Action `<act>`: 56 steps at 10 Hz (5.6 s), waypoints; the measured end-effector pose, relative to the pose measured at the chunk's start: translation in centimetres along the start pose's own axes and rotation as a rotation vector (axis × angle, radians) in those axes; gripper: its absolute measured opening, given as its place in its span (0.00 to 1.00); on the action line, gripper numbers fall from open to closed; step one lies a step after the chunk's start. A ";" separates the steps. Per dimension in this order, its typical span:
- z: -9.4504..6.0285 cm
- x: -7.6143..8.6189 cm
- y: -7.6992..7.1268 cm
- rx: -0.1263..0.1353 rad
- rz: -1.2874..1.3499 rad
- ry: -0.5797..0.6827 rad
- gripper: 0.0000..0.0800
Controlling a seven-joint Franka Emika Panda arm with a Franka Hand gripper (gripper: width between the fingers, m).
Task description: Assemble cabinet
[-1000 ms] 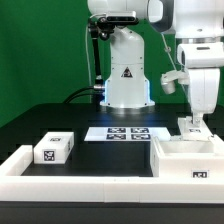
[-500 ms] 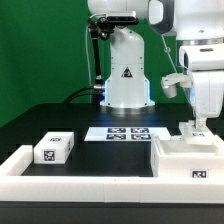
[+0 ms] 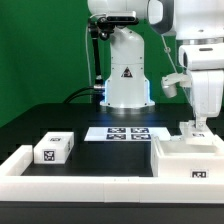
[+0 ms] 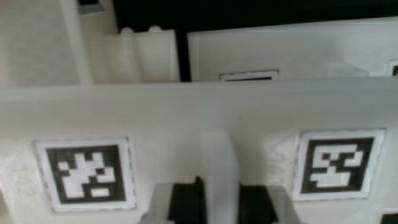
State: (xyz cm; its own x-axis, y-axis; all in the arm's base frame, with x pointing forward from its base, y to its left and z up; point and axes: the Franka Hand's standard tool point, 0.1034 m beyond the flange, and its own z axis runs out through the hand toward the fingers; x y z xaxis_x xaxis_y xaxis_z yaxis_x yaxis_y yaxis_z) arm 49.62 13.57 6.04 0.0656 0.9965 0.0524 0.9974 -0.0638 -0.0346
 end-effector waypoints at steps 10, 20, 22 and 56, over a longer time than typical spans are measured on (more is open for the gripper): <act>-0.2 0.0 8.7 -0.032 0.029 0.024 0.08; -1.0 0.0 8.8 0.002 0.056 0.005 0.32; -3.1 0.0 8.4 -0.017 0.071 -0.004 0.72; 4.7 -2.1 -7.1 0.030 0.058 0.018 0.81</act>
Offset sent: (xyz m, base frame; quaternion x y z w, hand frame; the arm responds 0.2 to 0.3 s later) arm 0.0479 0.0116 -0.0088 -0.0003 0.0107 -0.0343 0.9994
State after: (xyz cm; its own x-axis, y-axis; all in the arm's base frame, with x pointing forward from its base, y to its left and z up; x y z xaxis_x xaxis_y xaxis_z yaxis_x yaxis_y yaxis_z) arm 42.24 12.23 1.52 0.1243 0.9900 0.0669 0.9905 -0.1198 -0.0682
